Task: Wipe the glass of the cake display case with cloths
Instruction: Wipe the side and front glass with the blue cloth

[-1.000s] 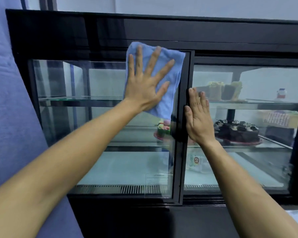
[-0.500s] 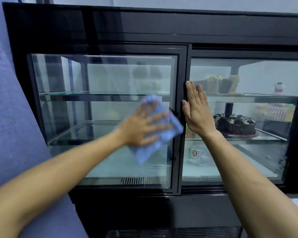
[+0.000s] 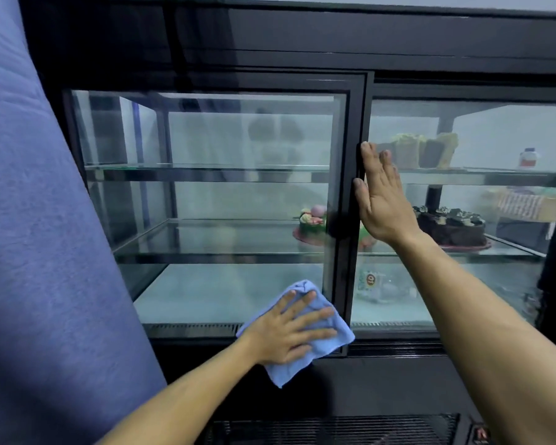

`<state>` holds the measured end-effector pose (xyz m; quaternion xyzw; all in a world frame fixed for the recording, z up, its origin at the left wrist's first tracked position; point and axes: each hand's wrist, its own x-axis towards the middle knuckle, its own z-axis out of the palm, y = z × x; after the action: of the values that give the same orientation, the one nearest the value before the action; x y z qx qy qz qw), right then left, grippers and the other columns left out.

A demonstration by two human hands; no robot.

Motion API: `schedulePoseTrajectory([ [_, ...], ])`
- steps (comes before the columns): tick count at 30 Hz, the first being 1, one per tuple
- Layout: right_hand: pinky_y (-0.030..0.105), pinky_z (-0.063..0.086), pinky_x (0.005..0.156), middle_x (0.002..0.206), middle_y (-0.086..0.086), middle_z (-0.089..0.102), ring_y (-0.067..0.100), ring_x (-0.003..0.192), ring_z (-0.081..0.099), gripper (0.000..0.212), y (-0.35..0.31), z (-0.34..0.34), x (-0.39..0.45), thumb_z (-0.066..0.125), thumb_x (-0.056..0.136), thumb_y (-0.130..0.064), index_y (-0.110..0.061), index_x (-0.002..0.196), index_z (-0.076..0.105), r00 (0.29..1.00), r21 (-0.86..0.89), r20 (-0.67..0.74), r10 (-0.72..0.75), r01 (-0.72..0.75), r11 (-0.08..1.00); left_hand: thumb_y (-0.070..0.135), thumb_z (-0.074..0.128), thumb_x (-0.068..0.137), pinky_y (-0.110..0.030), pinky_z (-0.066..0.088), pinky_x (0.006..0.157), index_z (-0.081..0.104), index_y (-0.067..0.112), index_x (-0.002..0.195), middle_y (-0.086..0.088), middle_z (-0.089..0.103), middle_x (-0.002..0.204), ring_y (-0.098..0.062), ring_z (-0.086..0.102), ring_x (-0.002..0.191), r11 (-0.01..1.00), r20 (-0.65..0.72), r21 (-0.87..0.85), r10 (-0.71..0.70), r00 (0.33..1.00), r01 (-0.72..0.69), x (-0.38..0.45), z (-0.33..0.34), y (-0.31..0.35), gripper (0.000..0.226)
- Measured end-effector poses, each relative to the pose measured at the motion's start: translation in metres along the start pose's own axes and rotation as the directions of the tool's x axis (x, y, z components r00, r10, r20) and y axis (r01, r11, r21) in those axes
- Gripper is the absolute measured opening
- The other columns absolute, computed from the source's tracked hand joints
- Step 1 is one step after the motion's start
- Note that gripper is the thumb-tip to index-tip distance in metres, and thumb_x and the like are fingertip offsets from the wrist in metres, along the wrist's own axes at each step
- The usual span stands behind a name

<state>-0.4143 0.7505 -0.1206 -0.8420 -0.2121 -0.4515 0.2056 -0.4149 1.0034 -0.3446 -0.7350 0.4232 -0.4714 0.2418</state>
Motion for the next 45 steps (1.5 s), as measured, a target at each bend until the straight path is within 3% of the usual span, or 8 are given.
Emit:
schedulePoseTrajectory([
  [5, 0.045, 0.003, 0.130, 0.170, 0.012, 0.018, 0.032, 0.159, 0.008, 0.064, -0.044, -0.013, 0.024, 0.043, 0.092, -0.026, -0.006, 0.152, 0.034, 0.970, -0.077, -0.197, -0.140, 0.127, 0.989, 0.055, 0.049, 0.101, -0.061, 0.009, 0.127, 0.037, 0.042, 0.158, 0.001, 0.032, 0.168, -0.045, 0.021, 0.155, 0.969, -0.179, -0.071, -0.248, 0.952, 0.238, 0.048, -0.046, -0.078, 0.060],
  [10, 0.042, -0.003, 0.129, 0.173, 0.004, 0.010, 0.028, 0.160, 0.002, 0.064, -0.086, 0.007, 0.068, 0.032, 0.106, -0.041, -0.016, 0.164, 0.021, 0.974, -0.137, -0.194, -0.120, 0.094, 0.986, 0.059, 0.045, 0.103, -0.066, 0.008, 0.125, 0.041, 0.041, 0.157, -0.004, 0.032, 0.167, -0.052, 0.020, 0.153, 0.787, -0.241, -0.079, -0.611, 0.754, 0.612, 0.076, -0.084, -0.139, 0.057],
  [22, 0.053, 0.003, 0.127, 0.172, 0.013, 0.012, 0.037, 0.158, 0.009, 0.062, -0.072, 0.029, 0.069, 0.027, 0.110, -0.040, -0.015, 0.165, 0.015, 0.913, -0.374, -0.339, -0.228, 0.092, 0.923, 0.069, 0.015, 0.103, -0.055, -0.008, 0.124, 0.032, 0.026, 0.162, -0.014, 0.000, 0.173, -0.027, -0.027, 0.155, 0.388, 0.044, -0.041, -0.920, 0.389, 0.921, -0.224, -0.089, -0.212, 0.075],
  [27, 0.056, 0.006, 0.126, 0.171, 0.016, 0.014, 0.040, 0.157, 0.012, 0.061, -0.070, 0.032, 0.071, 0.022, 0.111, -0.041, -0.013, 0.164, 0.015, 0.891, -0.418, -0.364, -0.271, 0.104, 0.903, 0.061, 0.033, 0.105, -0.071, 0.011, 0.122, 0.018, 0.039, 0.164, -0.009, -0.002, 0.174, -0.054, 0.002, 0.155, 0.594, 0.002, -0.040, -0.804, 0.595, 0.803, -0.163, -0.041, -0.118, 0.065],
  [34, 0.058, 0.008, 0.125, 0.170, 0.018, 0.017, 0.044, 0.156, 0.015, 0.061, -0.065, 0.035, 0.072, 0.024, 0.111, -0.041, -0.012, 0.164, 0.017, 0.858, -0.436, -0.411, -0.307, 0.111, 0.893, 0.060, 0.034, 0.103, -0.059, 0.000, 0.127, 0.018, 0.046, 0.162, 0.003, 0.002, 0.175, -0.043, -0.001, 0.159, 0.763, 0.026, -0.135, -0.635, 0.772, 0.632, -0.104, -0.015, -0.017, 0.063],
  [38, 0.057, 0.007, 0.126, 0.169, 0.020, 0.018, 0.045, 0.155, 0.016, 0.061, -0.066, 0.032, 0.069, 0.022, 0.111, -0.040, -0.010, 0.164, 0.018, 0.861, -0.446, -0.409, -0.303, 0.101, 0.890, 0.059, 0.027, 0.107, -0.066, 0.004, 0.124, 0.015, 0.046, 0.163, 0.003, -0.004, 0.174, -0.049, 0.000, 0.156, 0.577, -0.093, -0.133, -0.817, 0.569, 0.806, -0.190, -0.025, -0.077, 0.059],
  [42, 0.056, 0.007, 0.127, 0.169, 0.021, 0.017, 0.044, 0.156, 0.015, 0.061, -0.069, 0.033, 0.070, 0.021, 0.111, -0.040, -0.008, 0.163, 0.017, 0.860, -0.456, -0.410, -0.303, 0.094, 0.885, 0.064, 0.020, 0.106, -0.069, 0.004, 0.122, 0.005, 0.045, 0.164, -0.001, -0.013, 0.173, -0.057, 0.006, 0.150, 0.352, 0.044, -0.192, -0.929, 0.366, 0.916, -0.218, -0.033, -0.093, 0.063],
  [45, 0.056, 0.010, 0.128, 0.169, 0.021, 0.017, 0.044, 0.156, 0.015, 0.061, -0.069, 0.032, 0.069, 0.022, 0.111, -0.039, -0.009, 0.163, 0.017, 0.865, -0.456, -0.405, -0.295, 0.088, 0.886, 0.060, 0.025, 0.107, -0.076, 0.016, 0.117, 0.004, 0.042, 0.165, -0.002, -0.008, 0.174, -0.064, 0.018, 0.147, 0.458, 0.070, -0.256, -0.869, 0.489, 0.851, -0.140, -0.011, -0.034, 0.064],
])
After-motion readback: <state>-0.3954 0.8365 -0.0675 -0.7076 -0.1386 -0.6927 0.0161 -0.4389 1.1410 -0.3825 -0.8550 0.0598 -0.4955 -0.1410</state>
